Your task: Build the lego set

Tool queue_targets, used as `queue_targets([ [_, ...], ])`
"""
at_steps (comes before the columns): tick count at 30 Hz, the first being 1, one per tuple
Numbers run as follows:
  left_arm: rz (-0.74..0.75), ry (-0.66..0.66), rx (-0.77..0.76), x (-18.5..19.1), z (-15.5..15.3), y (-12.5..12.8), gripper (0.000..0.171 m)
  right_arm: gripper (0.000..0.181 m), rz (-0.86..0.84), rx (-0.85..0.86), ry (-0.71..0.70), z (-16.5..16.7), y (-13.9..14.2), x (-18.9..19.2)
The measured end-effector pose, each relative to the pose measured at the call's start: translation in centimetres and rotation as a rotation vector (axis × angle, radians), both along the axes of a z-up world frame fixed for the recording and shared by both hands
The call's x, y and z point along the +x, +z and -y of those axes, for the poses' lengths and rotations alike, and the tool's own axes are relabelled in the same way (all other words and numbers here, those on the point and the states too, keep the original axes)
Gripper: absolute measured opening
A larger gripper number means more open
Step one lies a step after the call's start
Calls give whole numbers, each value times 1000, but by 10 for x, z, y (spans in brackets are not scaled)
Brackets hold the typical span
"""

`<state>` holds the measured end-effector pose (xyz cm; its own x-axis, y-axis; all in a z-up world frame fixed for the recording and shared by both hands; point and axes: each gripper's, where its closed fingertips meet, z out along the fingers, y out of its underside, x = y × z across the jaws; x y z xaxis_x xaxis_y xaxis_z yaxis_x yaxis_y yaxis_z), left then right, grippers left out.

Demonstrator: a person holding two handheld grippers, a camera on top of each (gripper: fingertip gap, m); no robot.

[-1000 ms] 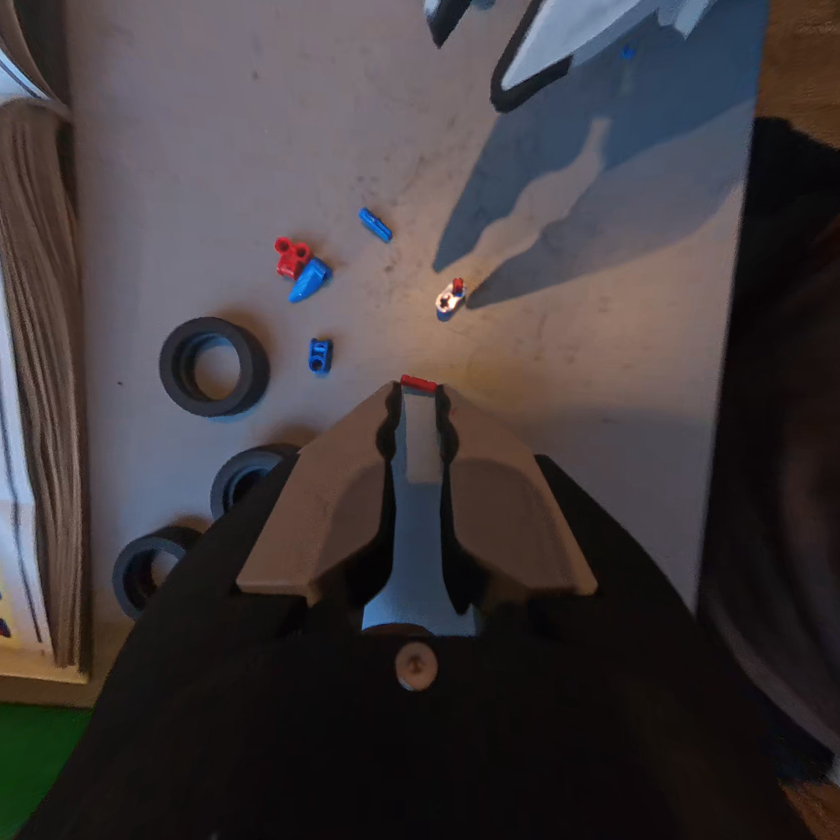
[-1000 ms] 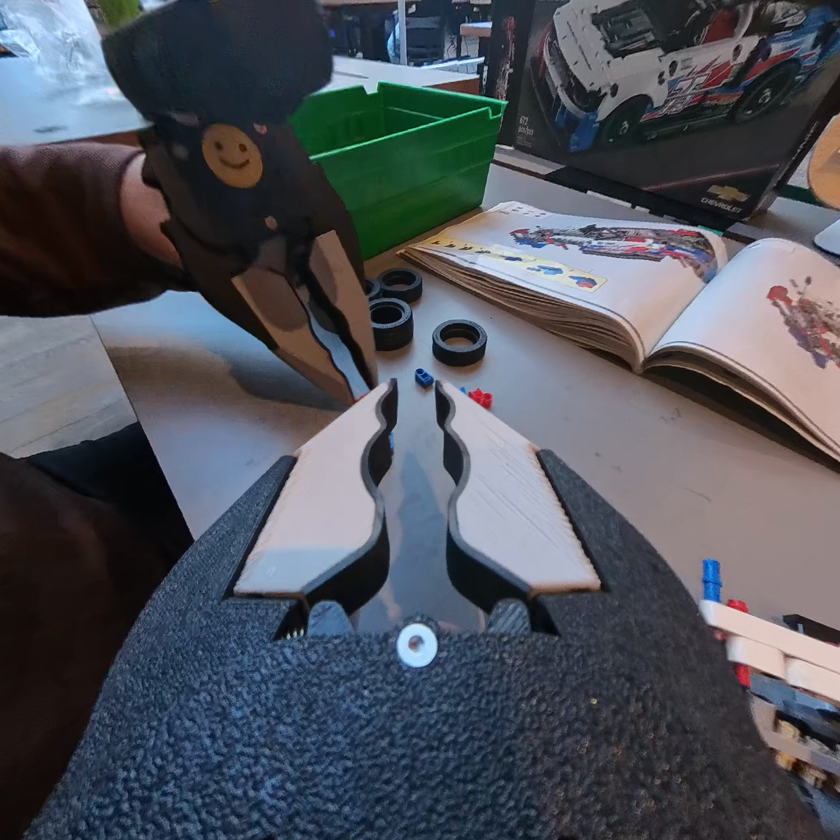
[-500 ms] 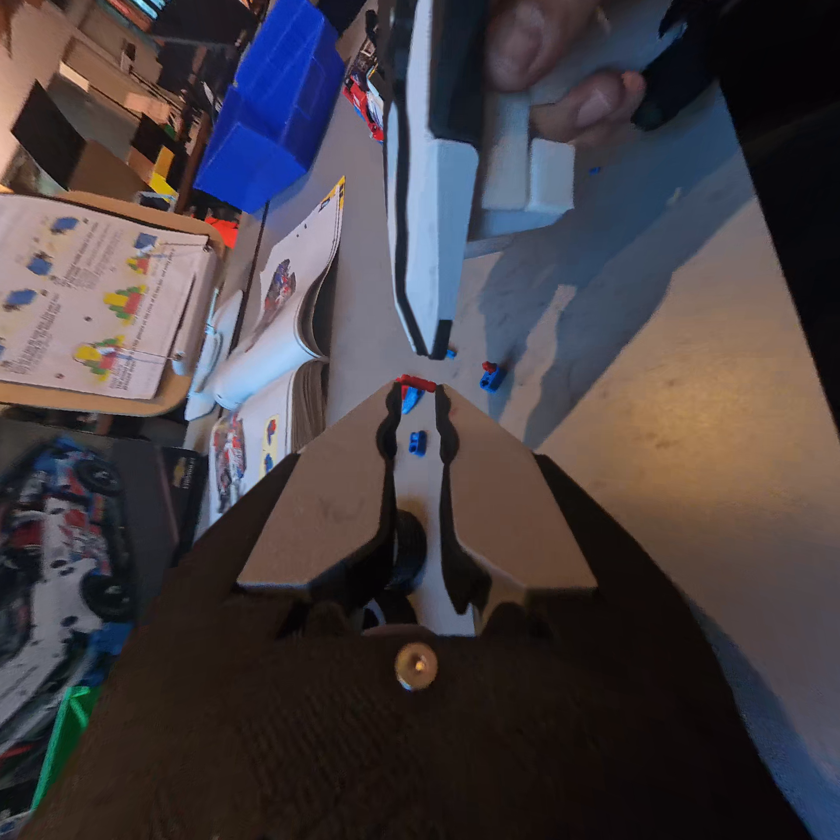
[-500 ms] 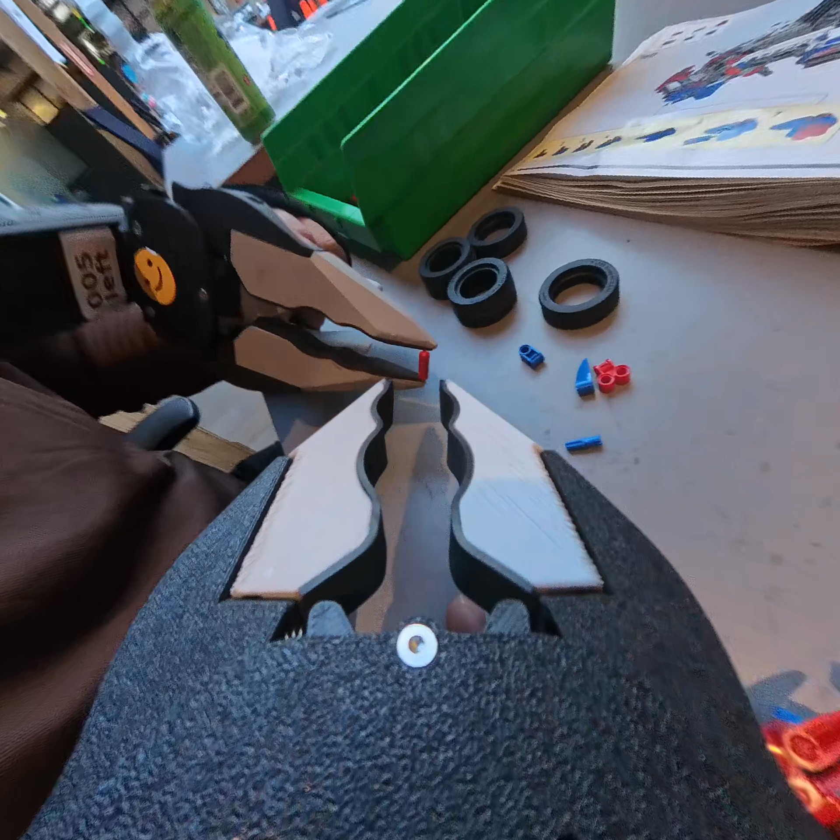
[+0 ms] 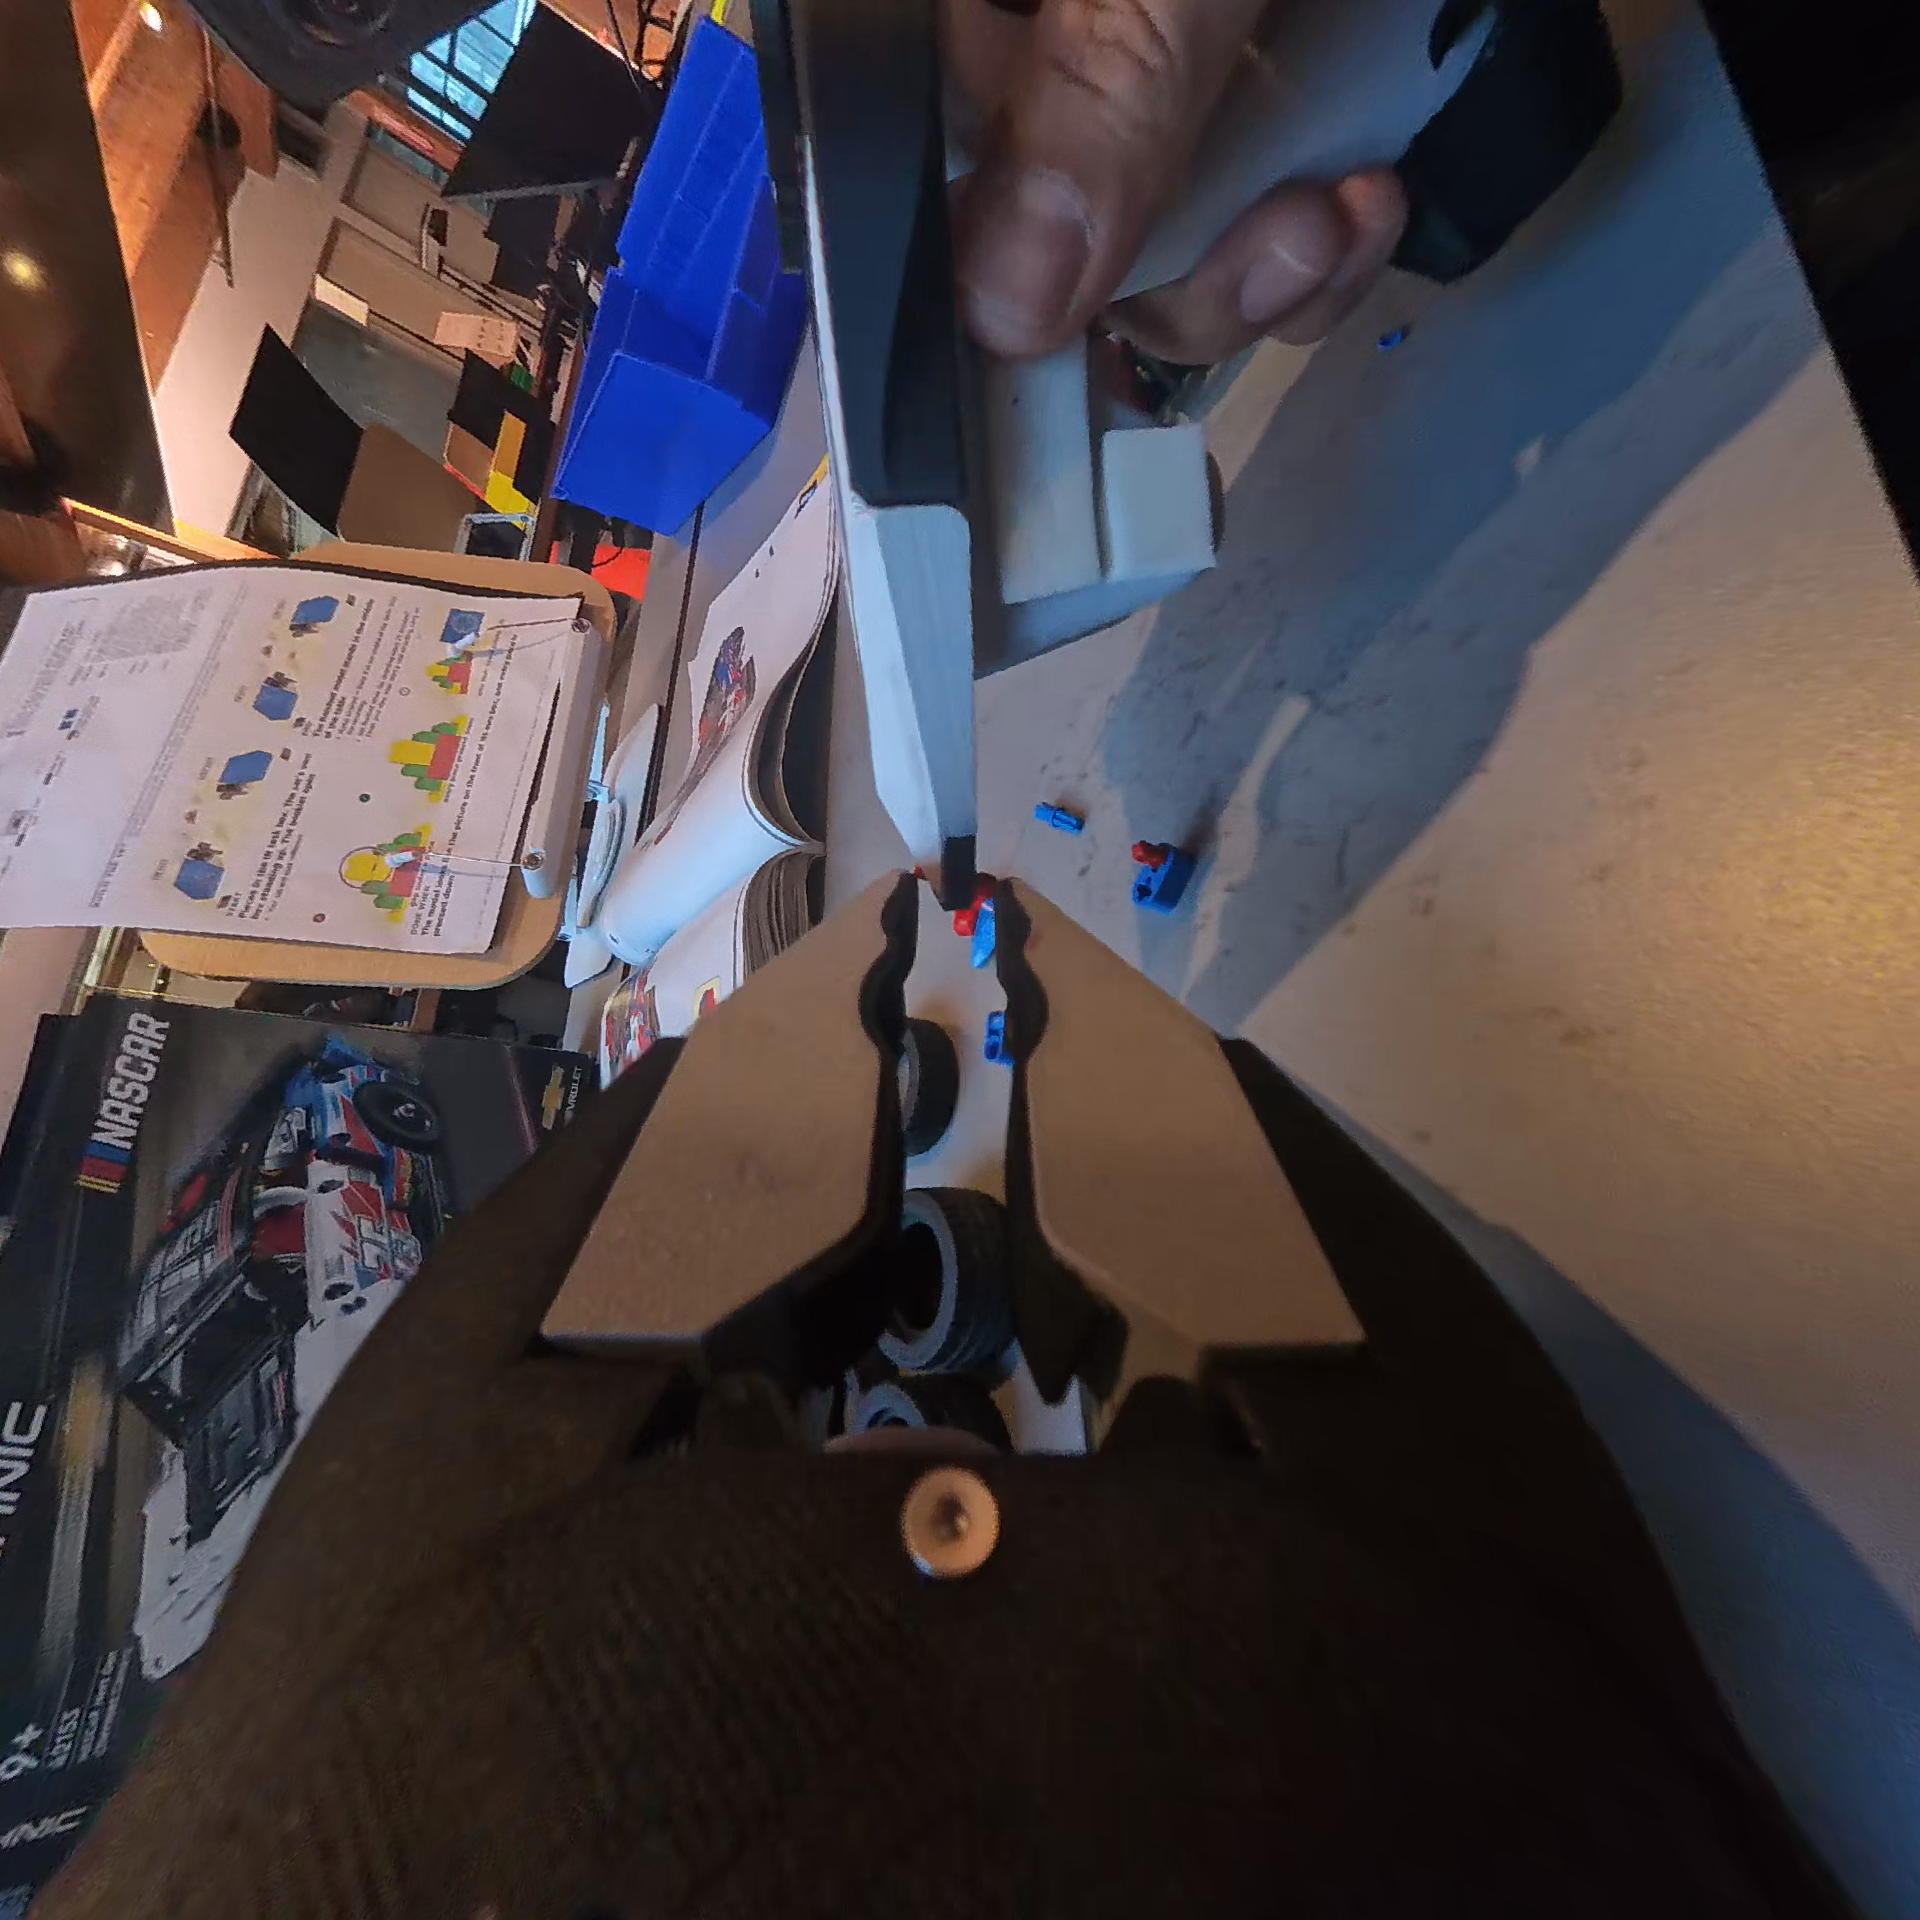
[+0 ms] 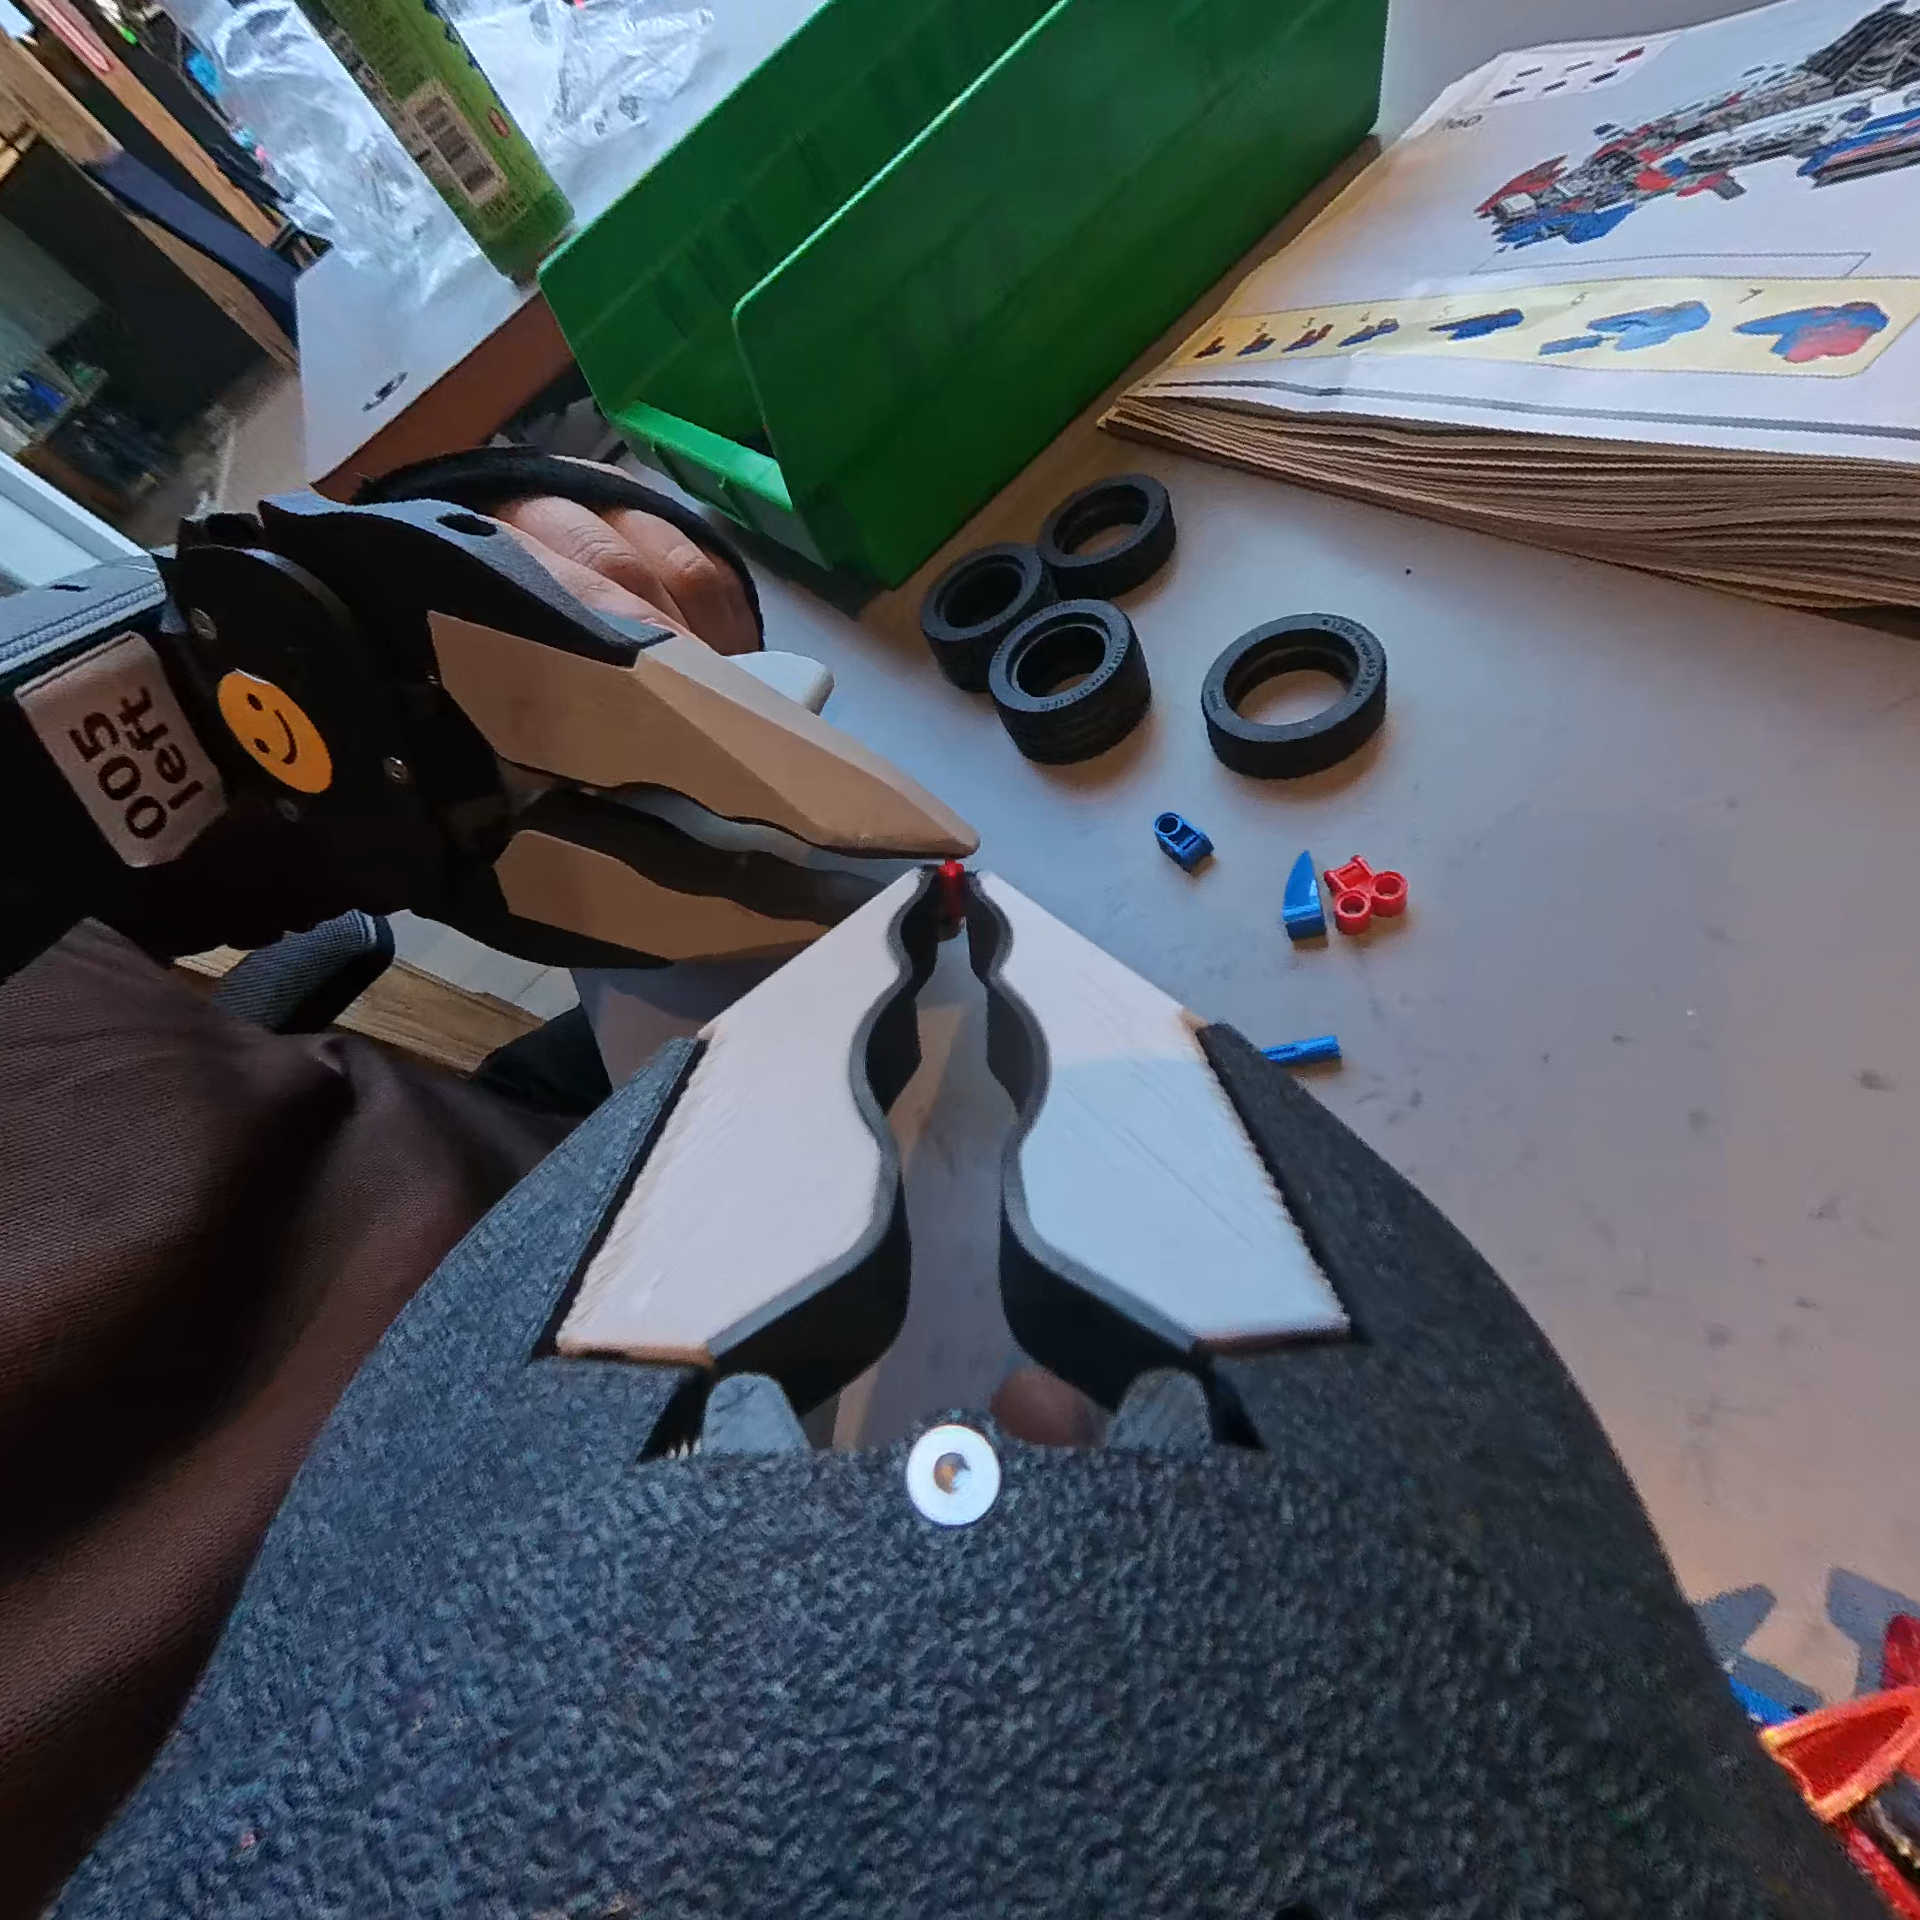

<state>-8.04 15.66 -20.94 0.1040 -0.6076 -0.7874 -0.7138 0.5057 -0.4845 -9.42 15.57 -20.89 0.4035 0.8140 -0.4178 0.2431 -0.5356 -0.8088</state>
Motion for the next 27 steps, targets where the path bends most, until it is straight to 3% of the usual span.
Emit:
queue_targets([
  [3,21,41,-109,-3,-4,-8,8,4,2,10,-25,-4,0,4],
  [6,81,140,-325,-7,-8,-17,28,4,-91,-8,-71,-10,14,10],
  [12,424,158,-648,12,1,22,16,4,-307,-92,-110,-16,34,8],
  [18,523,232,-649,3,-17,23,23,4,-335,-31,-154,-18,37,8],
  [27,454,190,-478,4,-25,7,21,4,-201,274,-219,-26,41,15],
])
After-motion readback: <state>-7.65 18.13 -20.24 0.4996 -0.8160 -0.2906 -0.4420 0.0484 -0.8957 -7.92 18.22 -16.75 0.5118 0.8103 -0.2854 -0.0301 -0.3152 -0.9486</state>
